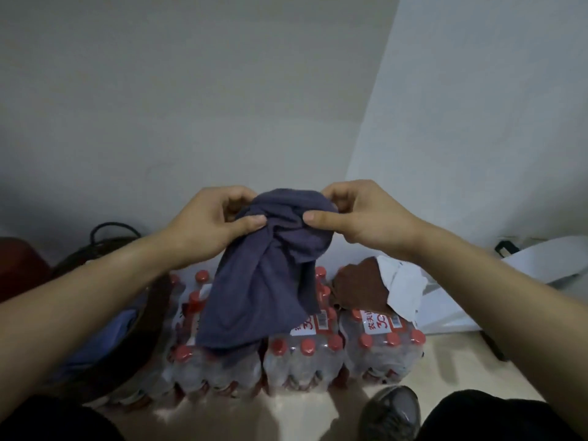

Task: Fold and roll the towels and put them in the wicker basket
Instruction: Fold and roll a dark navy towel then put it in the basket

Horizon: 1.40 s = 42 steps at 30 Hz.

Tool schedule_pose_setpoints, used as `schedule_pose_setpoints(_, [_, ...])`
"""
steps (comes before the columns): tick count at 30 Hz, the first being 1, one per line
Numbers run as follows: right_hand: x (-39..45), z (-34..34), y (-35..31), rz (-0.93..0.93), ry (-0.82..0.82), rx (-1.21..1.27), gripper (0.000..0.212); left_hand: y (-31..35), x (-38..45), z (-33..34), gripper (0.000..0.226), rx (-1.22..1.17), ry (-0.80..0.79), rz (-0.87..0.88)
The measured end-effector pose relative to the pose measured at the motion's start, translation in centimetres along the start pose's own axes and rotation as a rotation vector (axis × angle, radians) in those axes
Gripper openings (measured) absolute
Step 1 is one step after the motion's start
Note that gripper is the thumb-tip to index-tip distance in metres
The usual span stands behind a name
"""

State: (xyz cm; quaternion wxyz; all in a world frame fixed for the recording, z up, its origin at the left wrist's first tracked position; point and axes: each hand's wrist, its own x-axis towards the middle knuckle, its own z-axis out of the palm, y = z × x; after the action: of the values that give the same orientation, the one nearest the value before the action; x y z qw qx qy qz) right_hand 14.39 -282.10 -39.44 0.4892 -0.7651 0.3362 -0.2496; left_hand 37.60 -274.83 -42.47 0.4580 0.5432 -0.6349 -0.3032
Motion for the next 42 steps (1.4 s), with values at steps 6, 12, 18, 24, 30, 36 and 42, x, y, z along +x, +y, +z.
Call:
schedule_pose_setpoints(6, [1.1,2.2,2.5,0.100,0.002,-0.038,0.019,-2.7,-1.8,-4.2,0.017,0.192,-0.028,-0.039])
schedule_pose_setpoints(12, [2.5,4.7,2.7,0.194,-0.009,0.199,0.021,-5.7,-2.4,-5.5,0.012,0.351,0.139,-0.159])
schedule_pose_setpoints(18, [3.5,7.8,1.5,0.118,0.102,0.425,0.016,-3.2,-2.3,-4.4,0.030,0.158,0.321,-0.194])
schedule_pose_setpoints(24, [3.8,9.1,0.6,0.297,0.082,0.902,0.008,-1.4,-3.0,-0.9,0.030,0.098,0.138,-0.181])
schedule_pose_setpoints(30, [3.2,8.1,1.6,0.162,0.217,0.378,0.013,-2.4,-2.0,-2.3,0.010,-0.111,0.240,-0.207])
schedule_pose_setpoints(36, [3.9,5.7,3.0,-0.063,0.282,-0.221,0.029,-3.3,-1.7,-3.8,0.010,0.060,0.238,-0.144])
schedule_pose_setpoints(42, [3.9,4.7,3.7,-0.062,0.151,-0.193,0.027,-4.1,-1.7,-4.4,0.017,0.264,0.250,-0.086])
